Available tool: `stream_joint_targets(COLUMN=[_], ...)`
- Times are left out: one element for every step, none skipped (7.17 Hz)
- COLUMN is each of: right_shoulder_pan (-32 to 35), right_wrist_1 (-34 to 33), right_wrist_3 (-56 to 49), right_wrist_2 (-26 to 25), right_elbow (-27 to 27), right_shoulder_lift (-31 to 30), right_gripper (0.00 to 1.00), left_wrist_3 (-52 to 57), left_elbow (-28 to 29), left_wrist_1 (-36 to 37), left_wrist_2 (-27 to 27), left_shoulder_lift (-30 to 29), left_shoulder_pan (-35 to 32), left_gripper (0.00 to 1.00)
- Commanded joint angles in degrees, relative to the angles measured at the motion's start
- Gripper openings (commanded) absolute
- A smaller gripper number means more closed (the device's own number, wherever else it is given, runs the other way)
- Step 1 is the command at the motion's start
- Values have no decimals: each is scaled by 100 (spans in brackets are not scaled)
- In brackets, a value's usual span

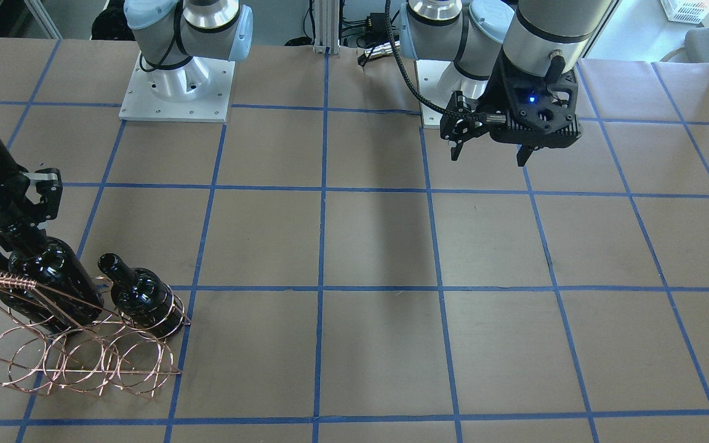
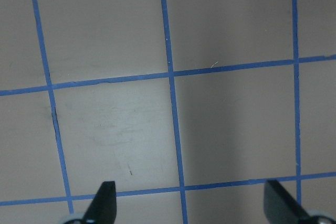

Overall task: Place wine into wine basket
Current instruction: 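Tilt and lower the bottle into an empty rack slot with the right gripper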

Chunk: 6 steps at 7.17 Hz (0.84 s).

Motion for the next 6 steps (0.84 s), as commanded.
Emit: stream_joint_targets(right_shoulder_pan=[-2, 7, -1, -2, -2, 7], right_wrist_1=[7, 7, -1, -1, -1, -1], right_wrist_3=[-2, -2, 7, 7, -2, -2], right_wrist_2=[3, 12, -14, 3, -23, -6], right_elbow=[33, 42, 42, 51, 51, 51], right_shoulder_lift=[38, 55, 116, 134, 169, 187], right_gripper=[0, 0, 0, 0, 0, 0], left_wrist_3=[0, 0, 0, 0, 0, 0], left_elbow=[-8, -8, -17, -69, -87, -96], left_wrist_1=[-10, -10, -27, -27, -19, -19], left_wrist_2=[0, 0, 0, 9, 9, 9], left_shoulder_lift=[1, 10, 19, 45, 54, 54], left_shoulder_pan=[1, -8, -8, -8, -8, -8], left_gripper=[100, 100, 100, 100, 100, 100])
